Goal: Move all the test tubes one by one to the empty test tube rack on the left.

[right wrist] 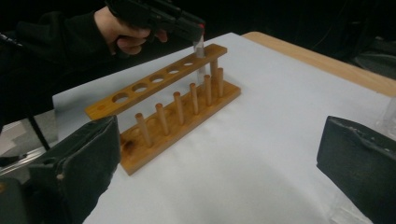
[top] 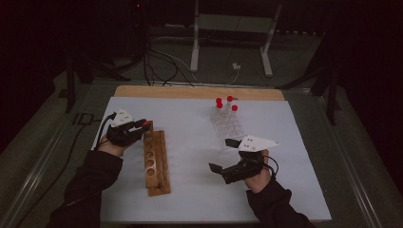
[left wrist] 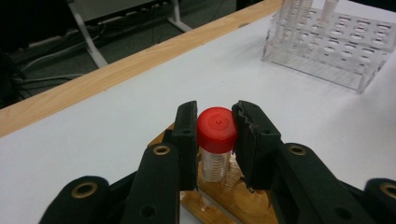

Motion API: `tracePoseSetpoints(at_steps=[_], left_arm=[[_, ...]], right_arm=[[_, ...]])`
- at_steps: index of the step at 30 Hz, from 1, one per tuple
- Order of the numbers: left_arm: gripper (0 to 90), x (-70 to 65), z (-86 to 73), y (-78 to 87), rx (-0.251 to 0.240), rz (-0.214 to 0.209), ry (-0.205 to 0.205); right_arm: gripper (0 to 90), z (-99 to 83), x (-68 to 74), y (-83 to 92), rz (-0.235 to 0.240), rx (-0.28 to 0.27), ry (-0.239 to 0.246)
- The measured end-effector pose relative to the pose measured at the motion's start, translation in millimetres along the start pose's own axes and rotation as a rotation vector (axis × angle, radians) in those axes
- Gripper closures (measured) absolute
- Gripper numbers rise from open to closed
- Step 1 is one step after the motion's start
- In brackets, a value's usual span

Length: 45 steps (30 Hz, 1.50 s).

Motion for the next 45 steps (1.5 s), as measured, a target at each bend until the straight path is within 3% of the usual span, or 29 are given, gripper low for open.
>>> tracePoseSetpoints(at_steps=[2,3,4,5,6,7,8,11,14,17,20,24,25,32,34,43,45], left_arm=[[70.6,-0.1,0.2,0.2,-0.002,-0.014,0.008],[64.2,-0.1,0.8,1.5,-0.008,-0.026,0.021],[64.2,-1.0,1.6,4.1,-0.017,-0.055,0.032],[61.5,-1.3,2.3,6.3,-0.024,-0.055,0.03],[56.0,-1.9,3.3,9.1,-0.03,-0.056,0.032],[44.9,-2.6,4.4,11.8,-0.039,-0.068,0.039],[44.9,-3.2,5.6,15.8,-0.05,-0.079,0.044],[26.7,-7.9,8.6,29.3,-0.082,-0.111,0.046],[13.0,-17.1,8.1,44.9,-0.105,-0.17,0.052],[3.3,-26.9,3.4,56.5,-0.09,-0.225,0.046],[2.1,-32.9,-3.0,66.2,-0.096,-0.242,0.05],[2.0,-37.8,-11.1,78.6,-0.116,-0.271,0.059],[1.9,-38.7,-13.4,80.6,-0.113,-0.275,0.056],[2.0,-40.8,-24.6,87.2,-0.116,-0.285,0.066],[2.0,-41.4,-25.4,88.0,-0.12,-0.296,0.073],[2.0,-45.0,-24.9,92.9,-0.128,-0.302,0.058],[2.0,-45.0,-25.0,93.2,-0.128,-0.307,0.058]], right_arm=[[0.0,1.3,-0.2,0.9,-0.001,-0.003,0.001],[0.0,3.3,-0.7,2.6,-0.003,-0.008,0.003],[0.0,3.3,-0.7,2.6,-0.003,-0.008,0.003],[0.0,4.6,-0.9,3.7,-0.002,-0.012,0.004],[0.0,5.9,-2.0,5.1,-0.011,-0.013,0.009],[0.0,8.7,-4.0,7.7,-0.018,-0.015,0.013],[0.0,8.7,-4.0,7.7,-0.018,-0.015,0.013],[0.0,15.0,-10.5,13.3,-0.034,-0.024,0.018],[0.0,22.9,-23.1,21.3,-0.062,-0.039,0.012],[0.0,26.8,-35.7,25.9,-0.1,-0.037,0.004],[0.0,28.0,-43.1,28.1,-0.109,-0.042,-0.006],[0.0,26.2,-65.7,30.5,-0.178,-0.011,-0.031],[0.0,24.2,-75.6,30.9,-0.19,-0.003,-0.049],[0.0,19.7,-104.6,28.4,-0.235,-0.003,-0.056],[0.0,19.3,-107.4,27.8,-0.234,-0.004,-0.059],[0.0,9.4,-145.4,21.6,-0.263,0.017,-0.11],[7.6,6.2,-151.9,20.5,-0.252,0.023,-0.118]])
Point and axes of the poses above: each handheld gripper's, and its own axes: y roughly backward along the jaws, z roughly out of its top, x roughly to its left, the point moved 7 cm from there along -y, roughly forward along the jaws, and after that the axes turned 11 degrees about z, right-handed, at the moved point
